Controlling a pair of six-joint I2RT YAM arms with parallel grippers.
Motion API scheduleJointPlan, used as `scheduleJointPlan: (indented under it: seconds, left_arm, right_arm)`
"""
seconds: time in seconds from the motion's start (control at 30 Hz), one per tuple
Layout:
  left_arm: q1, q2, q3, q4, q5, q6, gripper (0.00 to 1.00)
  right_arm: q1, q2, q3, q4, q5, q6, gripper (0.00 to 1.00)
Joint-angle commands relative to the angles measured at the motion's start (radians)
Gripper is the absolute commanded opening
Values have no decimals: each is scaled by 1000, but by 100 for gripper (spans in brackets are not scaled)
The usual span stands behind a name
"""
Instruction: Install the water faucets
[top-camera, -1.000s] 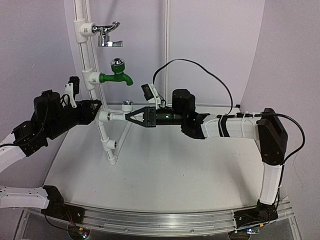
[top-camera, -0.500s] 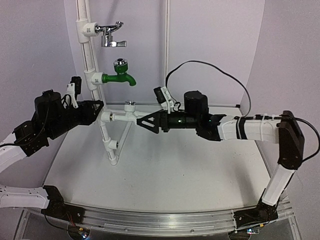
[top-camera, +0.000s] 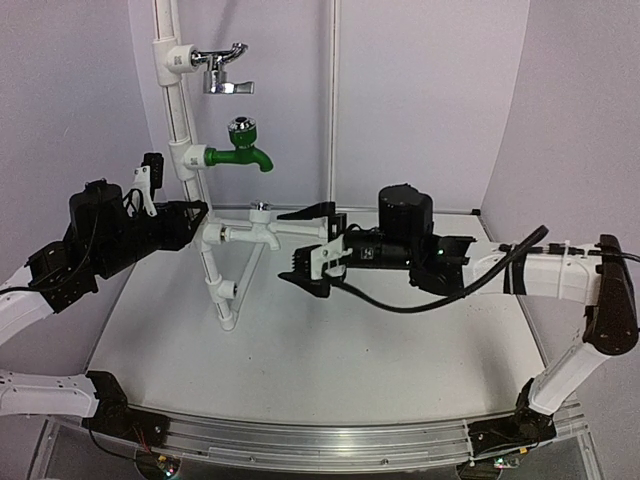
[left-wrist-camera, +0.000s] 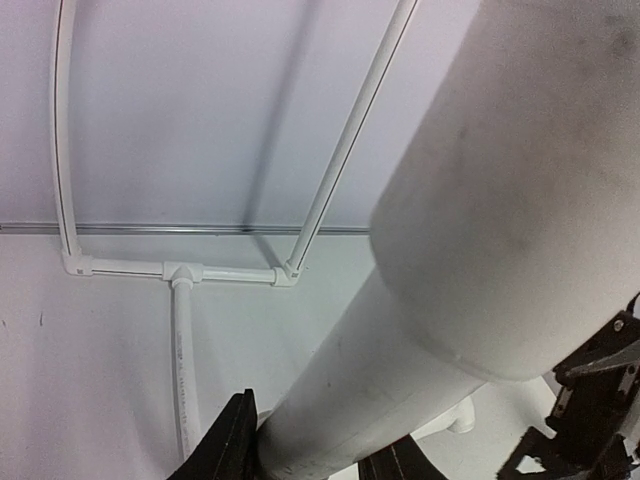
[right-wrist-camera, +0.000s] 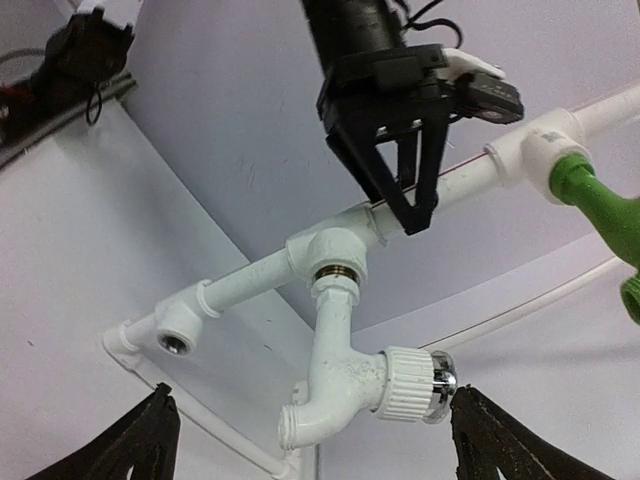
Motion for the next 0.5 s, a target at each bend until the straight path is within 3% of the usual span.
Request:
scheduleJointPlan:
  seconds: [0.0, 0.3, 0.47]
  left_arm:
    - [-17, 36, -5, -74, 151, -133, 0]
    - [-17, 32, 1, -75, 159, -127, 0]
    - [-16, 27, 0, -74, 161, -127, 0]
  right_arm:
    - [-7, 101, -2, 227, 25, -365, 95]
    - [-6, 270, 68, 520, 100, -510, 95]
    - [-7, 338, 134, 577, 160, -534, 94]
